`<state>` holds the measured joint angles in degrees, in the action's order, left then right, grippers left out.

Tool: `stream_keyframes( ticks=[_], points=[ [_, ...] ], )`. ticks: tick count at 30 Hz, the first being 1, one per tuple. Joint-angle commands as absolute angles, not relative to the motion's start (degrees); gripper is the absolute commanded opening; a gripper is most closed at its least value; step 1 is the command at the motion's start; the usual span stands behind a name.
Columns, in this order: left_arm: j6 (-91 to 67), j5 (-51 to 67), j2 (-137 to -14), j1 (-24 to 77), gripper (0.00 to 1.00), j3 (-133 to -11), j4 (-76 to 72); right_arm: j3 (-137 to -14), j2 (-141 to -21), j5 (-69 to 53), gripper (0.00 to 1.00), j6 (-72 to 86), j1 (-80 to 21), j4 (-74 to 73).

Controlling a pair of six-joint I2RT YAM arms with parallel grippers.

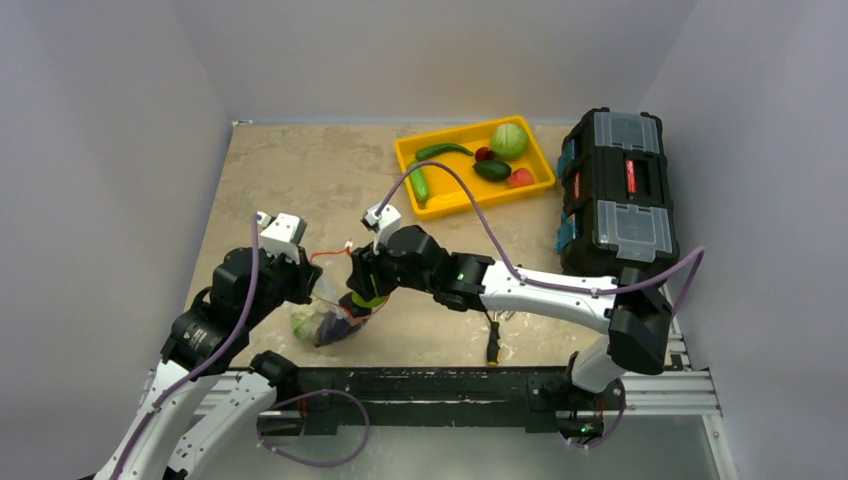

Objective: Place the food in the zip-top bag and seal the zipper
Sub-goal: Place the fake vegetable in the zipper food storage bag.

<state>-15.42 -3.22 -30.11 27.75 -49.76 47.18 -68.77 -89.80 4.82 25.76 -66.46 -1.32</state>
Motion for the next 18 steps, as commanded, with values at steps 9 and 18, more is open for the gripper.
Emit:
stream_keyframes(
  ticks=[9, 18],
  points=[
    [-15.3, -2.5, -30.7, 27.6, 0.0, -49.8, 43.4, -68.4, -85.3, 17.9, 0.75, 20.6, -72.3, -12.3],
    [-15.3, -2.3, -30.7, 27.7, 0.0, -49.8, 43.3, -69.7, -88.9, 19.9, 0.8, 16.6, -74.4, -11.2]
  ],
)
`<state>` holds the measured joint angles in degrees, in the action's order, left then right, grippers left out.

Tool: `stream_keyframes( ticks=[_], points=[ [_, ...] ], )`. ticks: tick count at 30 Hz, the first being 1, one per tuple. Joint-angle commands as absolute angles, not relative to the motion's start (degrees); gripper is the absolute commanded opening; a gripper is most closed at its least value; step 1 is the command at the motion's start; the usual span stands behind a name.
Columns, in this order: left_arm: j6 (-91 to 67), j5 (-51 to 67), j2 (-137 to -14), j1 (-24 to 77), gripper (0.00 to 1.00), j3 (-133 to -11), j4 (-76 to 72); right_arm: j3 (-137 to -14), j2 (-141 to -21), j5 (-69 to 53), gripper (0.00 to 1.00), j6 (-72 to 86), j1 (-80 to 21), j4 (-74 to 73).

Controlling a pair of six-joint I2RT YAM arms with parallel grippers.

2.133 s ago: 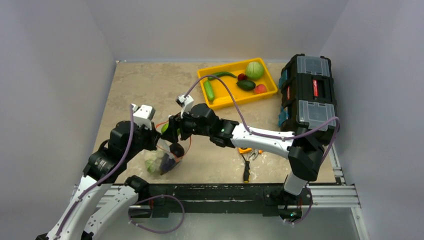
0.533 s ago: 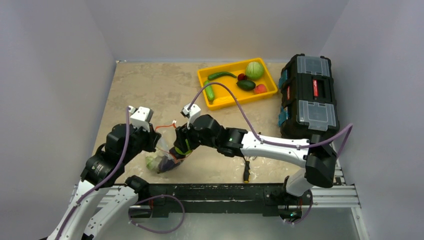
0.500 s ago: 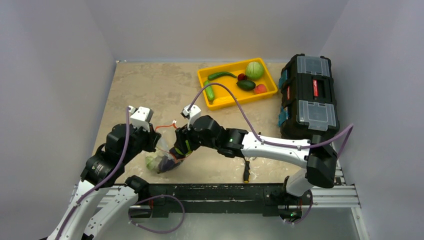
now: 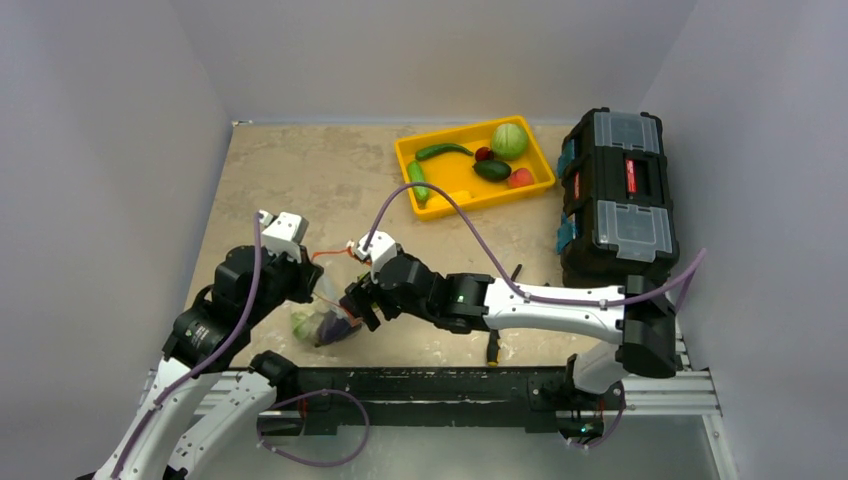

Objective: Place the food in the zip-top bag and seal the zipper
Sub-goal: Place the fake vegetable in the zipper food storage bag.

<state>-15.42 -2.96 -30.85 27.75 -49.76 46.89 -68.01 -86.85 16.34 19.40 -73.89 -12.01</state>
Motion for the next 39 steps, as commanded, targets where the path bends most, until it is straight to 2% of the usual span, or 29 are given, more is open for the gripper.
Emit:
stream_keyframes(
  ticks=[1, 6, 15, 18, 21, 29, 33, 39],
  points=[
    [-15.4, -2.2, -30.7, 27.7, 0.0, -49.7, 43.4, -69.9, -89.5, 20.4, 0.77, 16.3, -74.5, -11.0],
    [-15.4, -2.2, -30.8, 27.6, 0.0, -49.7, 43.4, -72.2, -92.2, 22.5, 0.62, 15.4, -74.8, -10.0],
    [-15.1, -1.2, -30.2, 27.7, 0.0, -49.7, 43.0, -77.2, -93.4, 22.0, 0.23, 15.4, -74.8, -6.5],
    [-14.9, -0.3, -30.2, 27.7, 0.0, -49.6, 42.7, -78.7, -94.5, 20.5, 0.16, 16.4, -74.8, -5.1],
    [-14.6, 1.9, -29.6, 27.7, 0.0, -49.5, 42.2, -79.8, -96.1, 20.8, 0.16, 16.2, -74.8, -3.3],
    [-14.3, 4.4, -26.7, 27.7, 0.0, -48.7, 40.9, -79.2, -102.7, 21.7, 0.33, 15.6, -74.7, 6.3],
    [-14.3, 4.5, -26.5, 27.7, 0.0, -48.7, 40.7, -76.7, -103.7, 17.8, 0.57, 16.6, -74.4, 12.1],
    [-14.4, 2.3, -27.5, 27.6, 0.0, -49.0, 41.5, -74.7, -102.5, 16.5, 0.82, 17.6, -73.8, 12.5]
  ],
)
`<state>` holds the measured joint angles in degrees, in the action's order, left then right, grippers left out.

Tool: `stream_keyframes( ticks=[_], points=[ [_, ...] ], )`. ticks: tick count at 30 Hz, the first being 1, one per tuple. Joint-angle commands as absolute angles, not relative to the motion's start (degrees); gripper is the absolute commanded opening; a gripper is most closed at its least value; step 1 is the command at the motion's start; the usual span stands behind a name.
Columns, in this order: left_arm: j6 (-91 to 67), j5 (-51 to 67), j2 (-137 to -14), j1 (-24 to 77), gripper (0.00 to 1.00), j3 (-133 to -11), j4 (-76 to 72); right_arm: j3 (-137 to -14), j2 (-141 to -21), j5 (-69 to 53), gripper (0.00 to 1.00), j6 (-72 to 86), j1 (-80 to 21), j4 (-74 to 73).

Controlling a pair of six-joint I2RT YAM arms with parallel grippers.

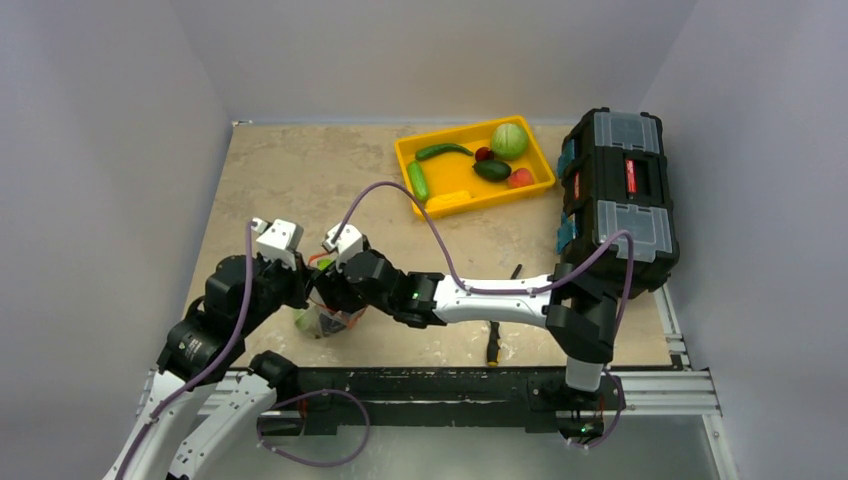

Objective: Place the food in the zip-top bag and seal the zipper
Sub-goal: Place the fake vegetable in the zipper food storage bag, then pick up the fake vegetable from the bin.

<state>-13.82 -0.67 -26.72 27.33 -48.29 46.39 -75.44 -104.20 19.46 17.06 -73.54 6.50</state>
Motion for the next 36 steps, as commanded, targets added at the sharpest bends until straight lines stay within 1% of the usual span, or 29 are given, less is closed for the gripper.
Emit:
stream_keyframes(
  ticks=[1, 3, 6, 9, 15, 23, 26, 30, 36],
  points=[
    [-14.4, 1.9, -27.6, 27.7, 0.0, -49.0, 41.6, -74.2, -101.9, 16.4, 0.86, 17.7, -73.7, 12.3],
    [-14.5, 1.0, -27.4, 27.6, 0.0, -49.0, 41.8, -72.8, -100.2, 16.7, 0.91, 17.8, -73.6, 11.8],
    [-14.8, 0.2, -27.4, 27.6, 0.0, -49.1, 41.9, -71.0, -97.3, 17.4, 0.93, 18.1, -73.6, 11.0],
    [-15.1, -2.2, -27.7, 27.6, 0.0, -49.0, 42.3, -69.7, -93.4, 17.3, 0.91, 18.5, -73.6, 9.5],
    [-16.2, -8.4, -32.3, 27.6, 0.0, -50.4, 45.2, -67.4, -86.0, 19.3, 0.83, 18.1, -73.6, 6.6],
    [-16.8, -10.2, -34.7, 27.7, 0.0, -50.8, 46.1, -65.1, -78.0, 27.5, 0.82, 15.3, -72.1, 4.2],
    [-16.8, -10.2, -34.9, 27.7, 0.0, -50.8, 46.1, -65.2, -77.3, 27.9, 0.81, 15.7, -68.3, 2.9],
    [-16.7, -10.2, -35.0, 27.7, 0.0, -50.7, 46.0, -66.1, -77.9, 23.2, 0.79, 21.3, -56.7, 0.1],
    [-16.6, -10.2, -35.0, 27.7, 0.0, -50.7, 46.0, -70.2, -83.7, 19.2, 0.77, 21.6, -46.3, -1.4]
  ],
)
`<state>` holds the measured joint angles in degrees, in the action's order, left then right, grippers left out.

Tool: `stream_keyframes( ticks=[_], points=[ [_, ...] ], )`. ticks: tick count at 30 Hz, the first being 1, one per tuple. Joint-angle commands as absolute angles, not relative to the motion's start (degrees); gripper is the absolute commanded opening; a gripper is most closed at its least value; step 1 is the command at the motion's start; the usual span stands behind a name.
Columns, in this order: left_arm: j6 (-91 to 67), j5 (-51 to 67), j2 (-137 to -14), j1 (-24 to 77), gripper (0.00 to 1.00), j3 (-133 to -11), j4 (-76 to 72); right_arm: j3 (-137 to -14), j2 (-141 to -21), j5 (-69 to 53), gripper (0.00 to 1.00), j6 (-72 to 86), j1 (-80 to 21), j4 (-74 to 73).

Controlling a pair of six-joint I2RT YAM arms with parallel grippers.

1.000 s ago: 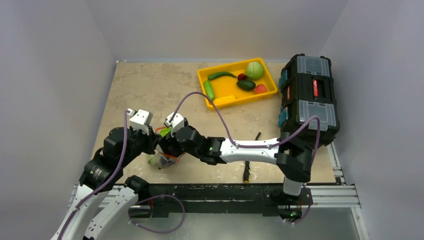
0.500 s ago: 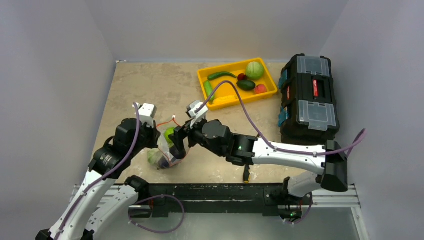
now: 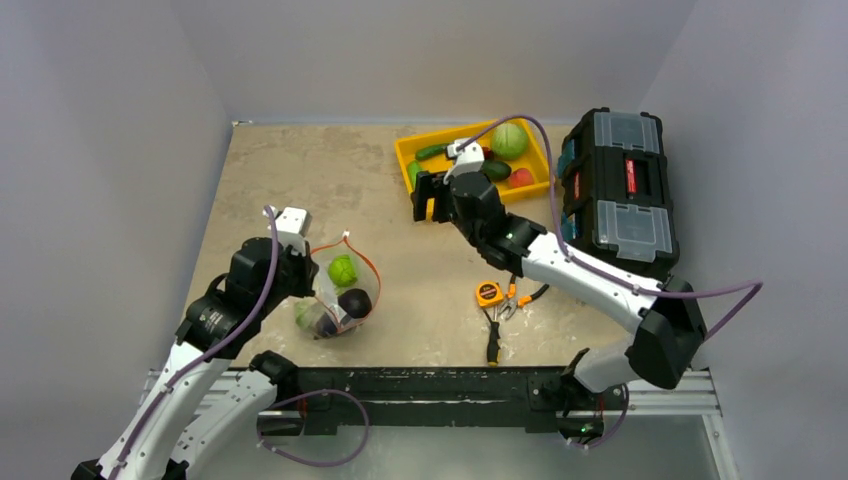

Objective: Place the food in the zip-top bag and seal the zipper
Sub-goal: Pick up the fake vegetable from the bin.

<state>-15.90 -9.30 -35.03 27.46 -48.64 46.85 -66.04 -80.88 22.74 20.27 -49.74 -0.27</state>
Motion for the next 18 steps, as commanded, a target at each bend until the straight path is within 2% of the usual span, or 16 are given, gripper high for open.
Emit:
stream_keyframes(
  ticks=[1, 6, 12, 18],
  points=[
    [-16.6, -10.2, -35.0, 27.6, 0.0, -50.7, 46.0, -70.9, -85.0, 17.7, 0.76, 21.7, -44.5, -1.3],
    [-16.6, -9.9, -35.2, 27.7, 0.0, -50.8, 46.0, -77.1, -95.3, 9.0, 0.72, 22.1, -36.7, -0.6],
    [-16.4, -9.4, -35.3, 27.6, 0.0, -50.7, 45.9, -92.8, -112.0, 0.9, 0.61, 22.1, -29.7, -8.1],
    [-16.1, -8.6, -36.0, 27.6, 0.0, -50.8, 45.8, -105.5, -124.7, -4.4, 0.6, 18.9, -27.1, -12.8]
  ],
)
